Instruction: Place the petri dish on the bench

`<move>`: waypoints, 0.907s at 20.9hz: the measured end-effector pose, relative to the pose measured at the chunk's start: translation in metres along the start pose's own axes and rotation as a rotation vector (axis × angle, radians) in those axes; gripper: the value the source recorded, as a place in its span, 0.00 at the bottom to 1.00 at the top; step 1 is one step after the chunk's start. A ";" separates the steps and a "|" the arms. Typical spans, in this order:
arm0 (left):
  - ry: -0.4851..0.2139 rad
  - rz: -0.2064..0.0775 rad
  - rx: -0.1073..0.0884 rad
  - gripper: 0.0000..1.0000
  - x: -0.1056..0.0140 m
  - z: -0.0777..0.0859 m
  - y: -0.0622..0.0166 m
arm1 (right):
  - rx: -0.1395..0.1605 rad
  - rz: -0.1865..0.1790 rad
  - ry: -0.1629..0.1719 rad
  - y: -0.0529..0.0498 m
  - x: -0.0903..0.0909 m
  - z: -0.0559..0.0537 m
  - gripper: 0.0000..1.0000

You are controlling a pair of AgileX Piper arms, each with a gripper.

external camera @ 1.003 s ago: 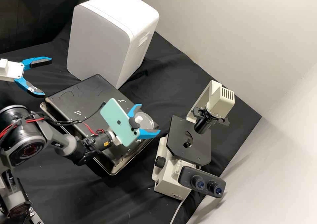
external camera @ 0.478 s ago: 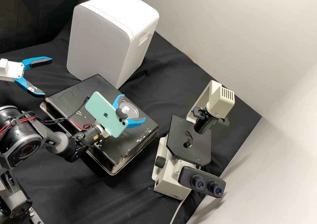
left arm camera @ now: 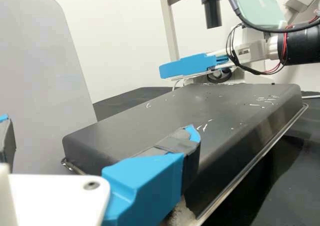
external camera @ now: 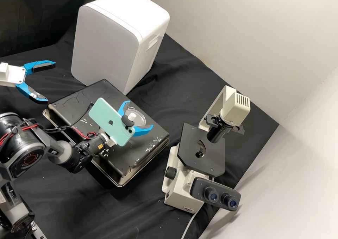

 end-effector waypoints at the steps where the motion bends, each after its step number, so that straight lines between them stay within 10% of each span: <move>1: 0.000 0.000 0.000 1.00 0.000 0.000 0.0000 | 0.001 -0.004 -0.006 -0.001 0.001 0.001 0.00; 9: 0.000 0.000 0.000 1.00 0.000 0.000 0.0000 | -0.040 -0.021 -0.051 -0.007 0.008 0.012 0.00; 10: 0.000 0.000 0.000 1.00 0.000 0.000 0.0000 | -0.036 -0.018 -0.058 -0.007 0.009 0.014 1.00; 19: 0.000 0.000 0.000 1.00 0.000 0.000 0.0000 | -0.047 -0.006 -0.065 -0.006 0.010 0.013 1.00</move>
